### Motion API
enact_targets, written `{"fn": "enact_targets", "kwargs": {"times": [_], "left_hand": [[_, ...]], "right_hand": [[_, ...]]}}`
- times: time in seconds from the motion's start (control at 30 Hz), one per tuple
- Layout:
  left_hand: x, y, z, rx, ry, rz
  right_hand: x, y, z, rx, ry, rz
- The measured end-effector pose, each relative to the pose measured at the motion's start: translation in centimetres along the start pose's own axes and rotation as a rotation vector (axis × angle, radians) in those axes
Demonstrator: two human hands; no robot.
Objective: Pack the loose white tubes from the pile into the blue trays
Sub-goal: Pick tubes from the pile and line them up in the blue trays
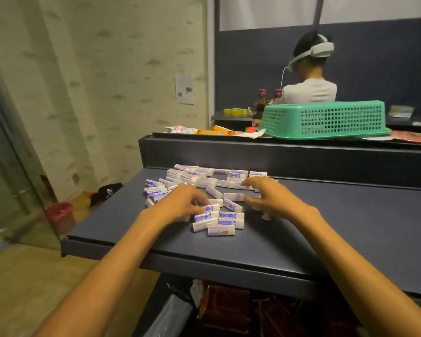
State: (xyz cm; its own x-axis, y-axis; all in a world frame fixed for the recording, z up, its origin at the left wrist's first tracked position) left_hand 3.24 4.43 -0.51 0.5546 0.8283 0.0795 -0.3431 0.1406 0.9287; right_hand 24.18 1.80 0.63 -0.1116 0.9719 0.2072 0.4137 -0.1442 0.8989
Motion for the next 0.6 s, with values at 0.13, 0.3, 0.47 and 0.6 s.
{"fn": "enact_targets", "kwargs": {"times": [0.13,0.3,0.47,0.6], "left_hand": [[0.3,0.1,-0.4,0.018,-0.089,-0.011],[-0.1,0.3,-0.9,0.003,-0.212,0.076],[-0.8,1.3,-0.9,-0.089,-0.299,0.182],[-1.4,2.3,-1.0,-0.176,-0.323,0.258]], "right_hand": [[-0.5,-0.3,-0.7,-0.010,-0.071,0.030],[-1.9,-0.9,-2.7,-0.024,-0.058,0.097],[-3.1,-2.3,-4.3,-0.020,-0.051,0.004],[-2.6,-2.5,-4.7,-0.053,-0.106,-0.050]]}}
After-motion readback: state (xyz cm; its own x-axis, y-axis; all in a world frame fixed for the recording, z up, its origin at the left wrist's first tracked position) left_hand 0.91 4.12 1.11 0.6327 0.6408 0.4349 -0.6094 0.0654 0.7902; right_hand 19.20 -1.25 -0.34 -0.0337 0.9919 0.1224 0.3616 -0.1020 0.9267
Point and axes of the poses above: each hand's wrist, its own x-axis towards the middle knuckle, its own y-axis out of the back of the hand, z = x × y, the point moved 6 cm from there along x, towards the middle knuckle, and after that the axes turned 4 degrees about -y, right-handed, at the moved point
